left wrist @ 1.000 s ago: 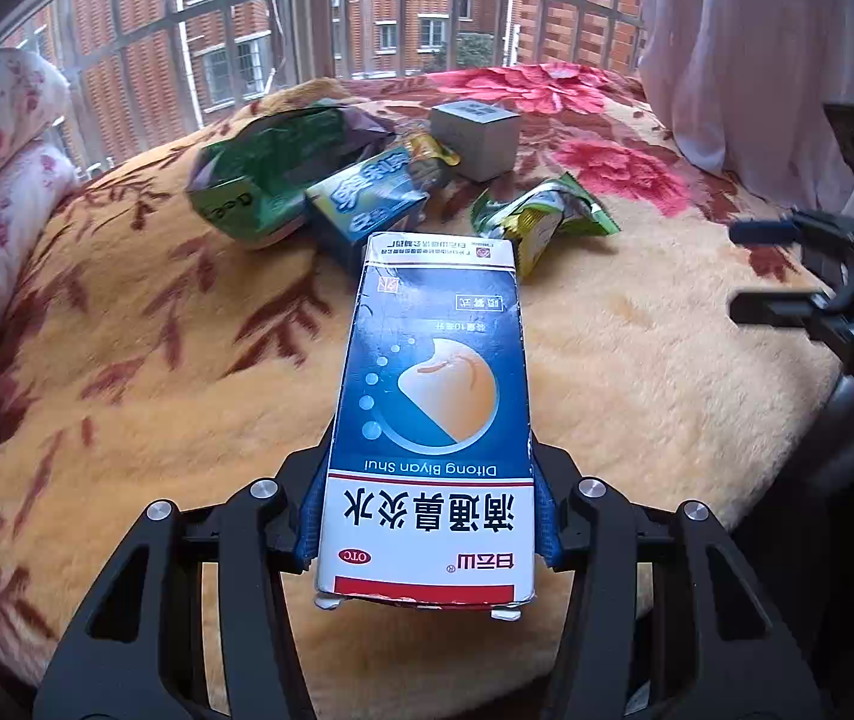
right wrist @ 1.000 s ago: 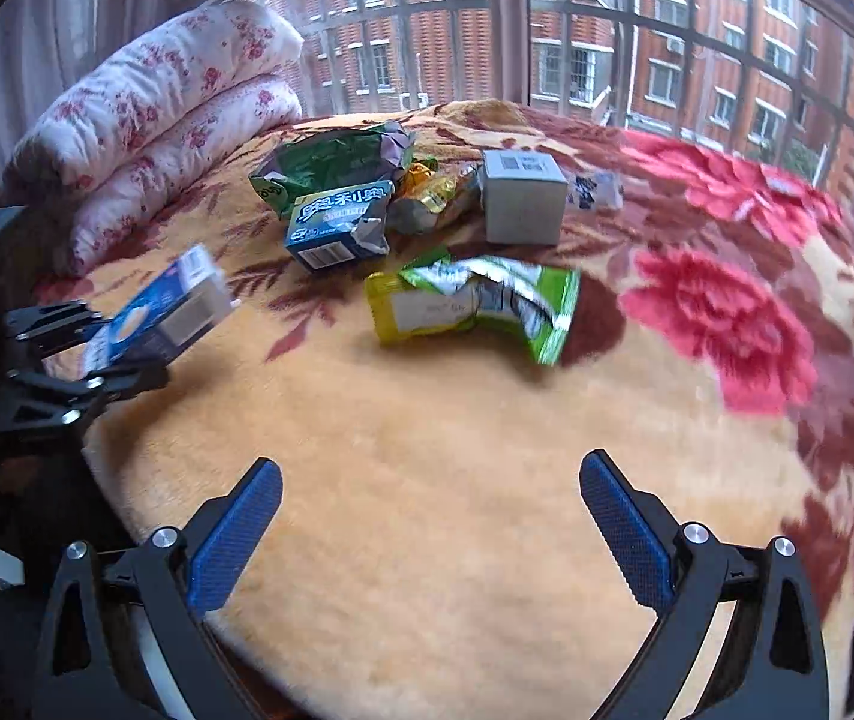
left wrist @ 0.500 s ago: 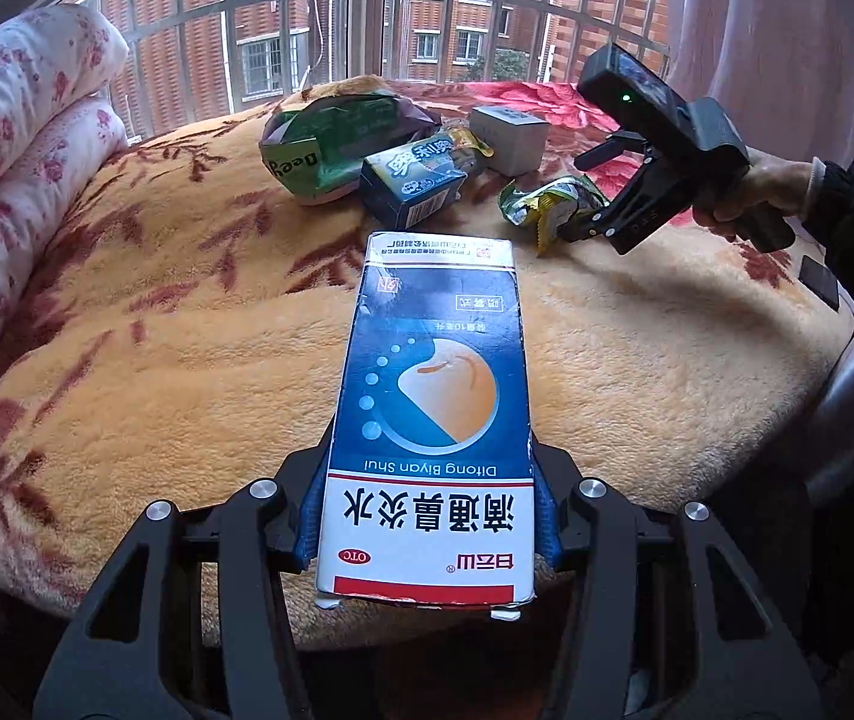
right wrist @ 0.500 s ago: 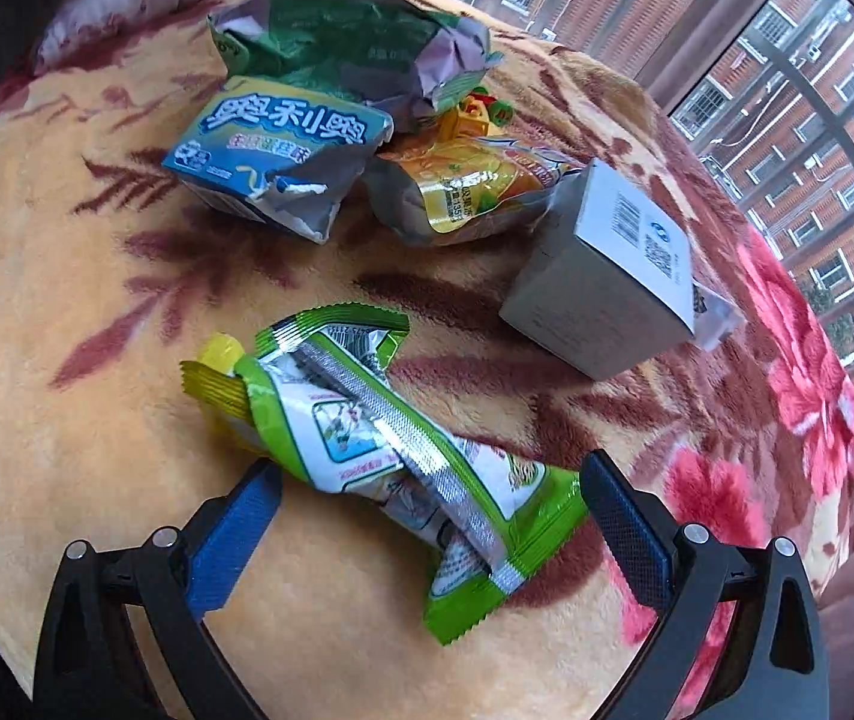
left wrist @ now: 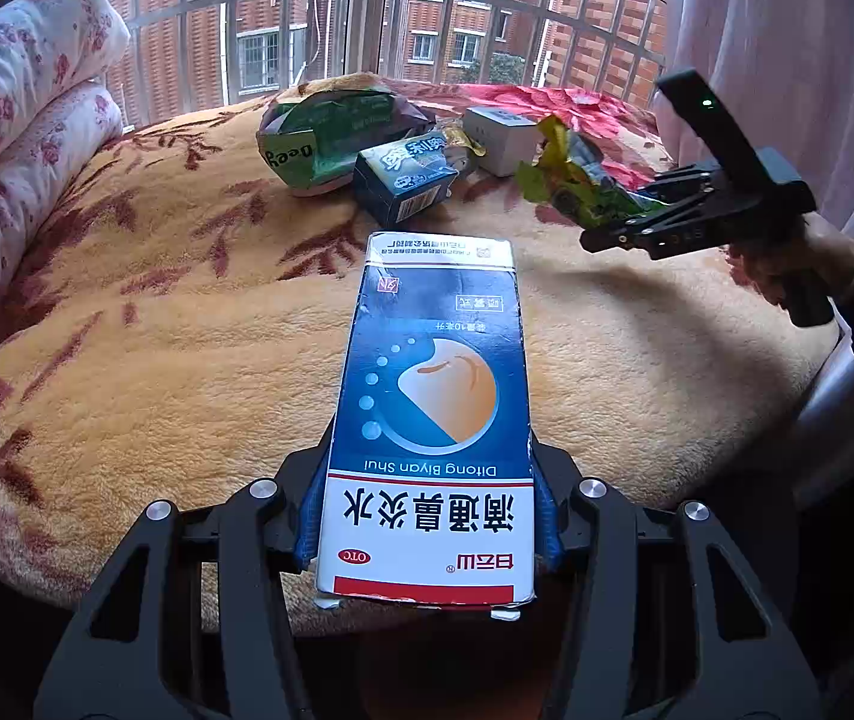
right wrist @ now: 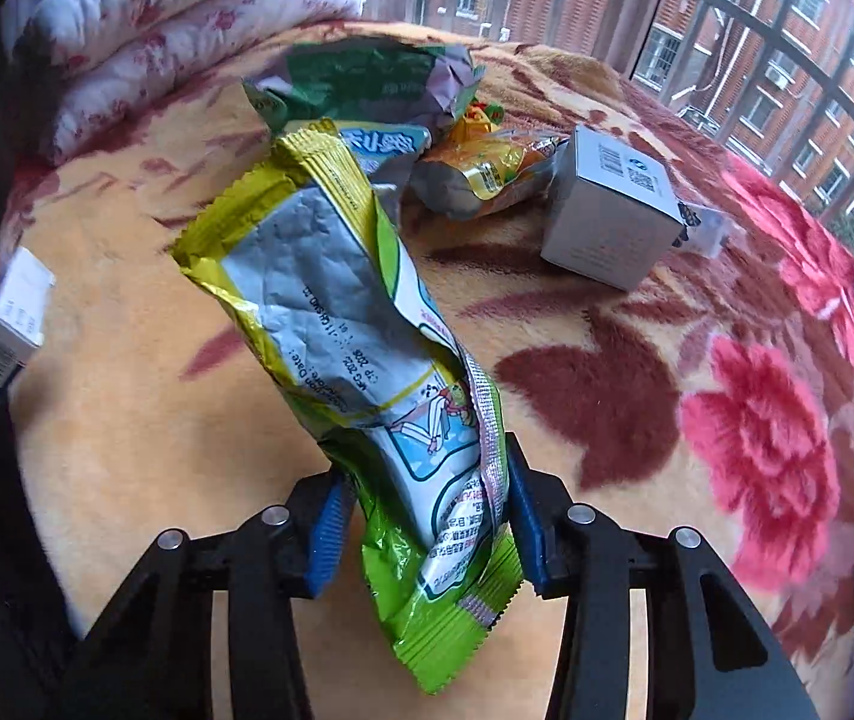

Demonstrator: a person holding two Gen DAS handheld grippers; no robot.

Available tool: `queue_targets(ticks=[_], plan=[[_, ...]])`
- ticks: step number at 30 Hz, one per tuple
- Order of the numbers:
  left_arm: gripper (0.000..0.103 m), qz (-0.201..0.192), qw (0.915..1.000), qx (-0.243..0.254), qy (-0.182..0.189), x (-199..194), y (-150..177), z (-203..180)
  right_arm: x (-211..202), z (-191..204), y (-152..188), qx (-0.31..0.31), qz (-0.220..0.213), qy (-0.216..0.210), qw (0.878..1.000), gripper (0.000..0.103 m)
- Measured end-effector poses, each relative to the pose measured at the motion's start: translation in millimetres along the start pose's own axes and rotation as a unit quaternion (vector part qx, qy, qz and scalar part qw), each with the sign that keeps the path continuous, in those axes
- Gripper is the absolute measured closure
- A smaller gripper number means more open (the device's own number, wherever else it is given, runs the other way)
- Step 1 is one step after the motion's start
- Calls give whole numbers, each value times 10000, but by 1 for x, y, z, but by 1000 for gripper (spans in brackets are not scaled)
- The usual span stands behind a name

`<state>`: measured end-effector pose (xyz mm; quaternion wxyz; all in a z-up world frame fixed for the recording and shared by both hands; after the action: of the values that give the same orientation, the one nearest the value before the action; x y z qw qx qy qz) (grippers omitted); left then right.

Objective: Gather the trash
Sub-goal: 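Grasp green snack bag with right tool while left tool holds box, then lower both held items into orange bin and open both tools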

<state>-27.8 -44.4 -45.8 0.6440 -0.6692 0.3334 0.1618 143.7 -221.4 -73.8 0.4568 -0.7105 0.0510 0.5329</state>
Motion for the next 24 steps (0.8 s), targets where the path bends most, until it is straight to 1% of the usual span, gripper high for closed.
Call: queue_targets(ticks=[4, 7, 8, 10, 13, 18, 22, 24], plan=[[53, -100, 9998, 109, 92, -13, 6, -6, -49, 36, 26, 760, -392, -262, 9960, 56], [53, -156, 9994, 267, 159, -25, 13, -11, -73, 65, 46, 1169, -547, -284, 9912, 55], [52, -171, 9991, 332, 182, -31, 17, -13, -79, 75, 53, 1312, -610, -380, 9888, 55], [53, -184, 9985, 457, 218, -41, 25, -15, -95, 97, 71, 1500, -703, -541, 9847, 54], [53, -106, 9980, 556, 284, -53, 42, -16, -110, 127, 95, 1519, -745, -661, 9834, 53], [53, 120, 9974, 635, 325, -63, 73, -16, -114, 172, 127, 1440, -616, -834, 9841, 53], [53, 355, 9967, 622, 387, -62, 99, -16, -98, 191, 149, 1534, -408, -926, 9830, 53], [53, 471, 9962, 613, 405, -60, 111, -16, -88, 199, 159, 1588, -317, -974, 9820, 56]])
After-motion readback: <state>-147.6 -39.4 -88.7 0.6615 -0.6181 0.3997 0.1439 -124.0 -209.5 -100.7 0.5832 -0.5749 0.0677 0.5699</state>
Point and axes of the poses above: each gripper's, at about its wrist camera, not at the fingertips, and x roughly the way its jaws point, z to its left, y to its underside, the point moved 7 cm from there along x, roughly the way its jaws point, and after that the axes turned 7 degrees about -z, right-handed, at the moved point
